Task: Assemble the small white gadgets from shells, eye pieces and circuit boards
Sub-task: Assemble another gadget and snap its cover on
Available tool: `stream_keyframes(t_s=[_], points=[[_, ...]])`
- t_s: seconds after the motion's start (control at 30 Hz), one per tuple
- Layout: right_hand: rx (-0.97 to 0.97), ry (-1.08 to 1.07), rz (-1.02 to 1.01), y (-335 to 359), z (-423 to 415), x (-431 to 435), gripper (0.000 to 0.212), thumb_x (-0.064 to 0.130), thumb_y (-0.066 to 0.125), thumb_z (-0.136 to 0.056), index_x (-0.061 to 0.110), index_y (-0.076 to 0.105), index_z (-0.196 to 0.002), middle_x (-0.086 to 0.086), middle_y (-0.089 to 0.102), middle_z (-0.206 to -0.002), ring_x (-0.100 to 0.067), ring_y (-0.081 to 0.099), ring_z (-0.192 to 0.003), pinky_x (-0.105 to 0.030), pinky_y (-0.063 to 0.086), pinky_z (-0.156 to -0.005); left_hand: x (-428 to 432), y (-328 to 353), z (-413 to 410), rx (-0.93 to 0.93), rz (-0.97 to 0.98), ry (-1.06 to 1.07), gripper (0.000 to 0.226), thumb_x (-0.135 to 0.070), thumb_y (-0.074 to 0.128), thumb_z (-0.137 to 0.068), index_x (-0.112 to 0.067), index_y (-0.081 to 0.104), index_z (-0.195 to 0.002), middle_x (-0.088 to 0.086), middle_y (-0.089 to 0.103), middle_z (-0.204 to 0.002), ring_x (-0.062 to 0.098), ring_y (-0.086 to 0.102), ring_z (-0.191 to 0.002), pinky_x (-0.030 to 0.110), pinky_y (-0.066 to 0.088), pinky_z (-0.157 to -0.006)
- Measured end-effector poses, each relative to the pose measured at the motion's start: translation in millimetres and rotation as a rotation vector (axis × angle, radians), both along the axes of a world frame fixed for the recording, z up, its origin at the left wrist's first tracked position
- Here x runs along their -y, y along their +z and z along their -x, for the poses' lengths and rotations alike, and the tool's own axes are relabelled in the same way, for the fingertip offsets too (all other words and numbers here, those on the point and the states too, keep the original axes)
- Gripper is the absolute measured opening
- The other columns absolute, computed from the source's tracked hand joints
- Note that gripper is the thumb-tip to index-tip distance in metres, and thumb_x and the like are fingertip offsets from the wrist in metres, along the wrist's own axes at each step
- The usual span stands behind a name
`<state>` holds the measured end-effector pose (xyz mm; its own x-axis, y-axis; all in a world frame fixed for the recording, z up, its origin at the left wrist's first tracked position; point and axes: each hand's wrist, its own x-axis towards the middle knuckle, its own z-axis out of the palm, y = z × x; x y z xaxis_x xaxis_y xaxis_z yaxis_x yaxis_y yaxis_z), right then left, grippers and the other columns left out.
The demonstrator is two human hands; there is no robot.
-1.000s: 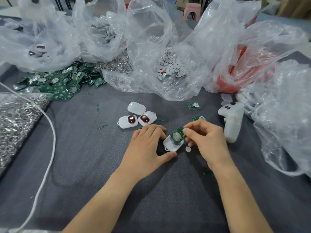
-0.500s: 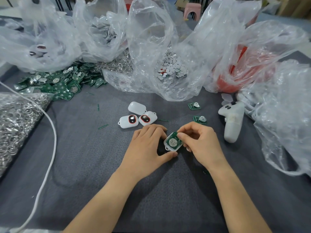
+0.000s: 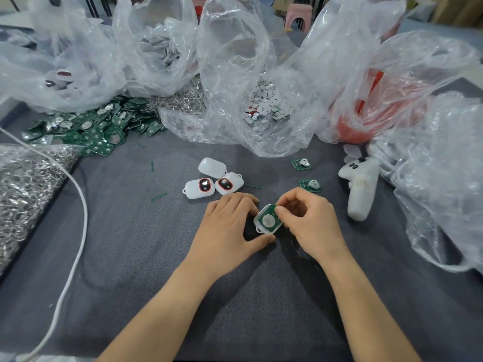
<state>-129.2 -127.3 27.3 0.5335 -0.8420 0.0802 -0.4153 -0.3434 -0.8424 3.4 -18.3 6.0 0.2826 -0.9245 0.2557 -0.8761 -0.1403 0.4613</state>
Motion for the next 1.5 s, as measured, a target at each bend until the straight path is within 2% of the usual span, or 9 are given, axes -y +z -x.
stream_keyframes(t_s=[0.43,0.63,1.0,1.2,1.37,1.5], points=[[-0.025,0.016,0.083,0.7,-2.3,-1.7,0.011,0.006,0.073,-0.078,0.015,0.068,-0.075,0.004,0.063,-0.079,-0.001,0.056,-0.068,-0.008,0.042,-0.063,0.4,-1.5,0.2,-0.004,0.011,0.005,0.045,-0.066,0.056,-0.070,-0.027,0.051,-0.093,-0.018,0.053,-0.118,0.004,0.045,-0.114,0.022,0.026,-0.089],[-0.044,0.022,0.065,-0.3,-3.7,-1.8,0.011,0.008,0.073,-0.079,0.016,0.068,-0.075,0.002,0.065,-0.079,-0.003,0.058,-0.066,-0.009,0.044,-0.062,0.2,-1.3,-0.8,0.019,-0.015,-0.004,0.055,-0.067,0.056,-0.071,-0.030,0.052,-0.111,-0.018,0.052,-0.119,0.005,0.043,-0.118,0.024,0.027,-0.093],[-0.039,0.038,0.083,-1.3,-4.3,-2.5,0.010,0.008,0.073,-0.080,0.016,0.068,-0.076,0.004,0.062,-0.078,0.004,0.054,-0.066,-0.008,0.042,-0.062,1.1,-2.4,-1.4,0.013,-0.012,-0.006,0.054,-0.068,0.055,-0.072,-0.030,0.053,-0.111,-0.018,0.052,-0.121,0.005,0.042,-0.120,0.027,0.030,-0.095],[-0.044,0.037,0.084,-3.3,-4.9,-1.9,0.012,0.009,0.073,-0.079,0.017,0.065,-0.076,0.003,0.061,-0.075,-0.001,0.054,-0.063,-0.011,0.043,-0.059,1.4,-2.7,-0.4,0.015,-0.006,-0.005,0.054,-0.067,0.055,-0.072,-0.031,0.052,-0.112,-0.018,0.052,-0.120,0.005,0.042,-0.120,0.026,0.029,-0.095],[-0.040,0.047,0.093,-4.2,-3.9,-1.2,0.014,0.010,0.074,-0.079,0.019,0.064,-0.073,0.005,0.061,-0.075,-0.002,0.054,-0.063,-0.010,0.041,-0.060,0.2,-0.2,0.6,-0.034,0.036,-0.048,0.041,-0.053,0.067,-0.073,-0.038,0.053,-0.109,-0.019,0.052,-0.117,0.008,0.045,-0.117,0.027,0.030,-0.093],[-0.043,0.048,0.094,-4.9,-3.9,-0.6,0.015,0.010,0.074,-0.079,0.020,0.064,-0.073,0.005,0.061,-0.076,-0.001,0.054,-0.064,-0.009,0.041,-0.060,-0.4,1.8,0.2,-0.037,0.036,-0.068,0.030,-0.046,0.071,-0.075,-0.032,0.059,-0.099,-0.017,0.053,-0.117,0.008,0.046,-0.114,0.028,0.031,-0.091]])
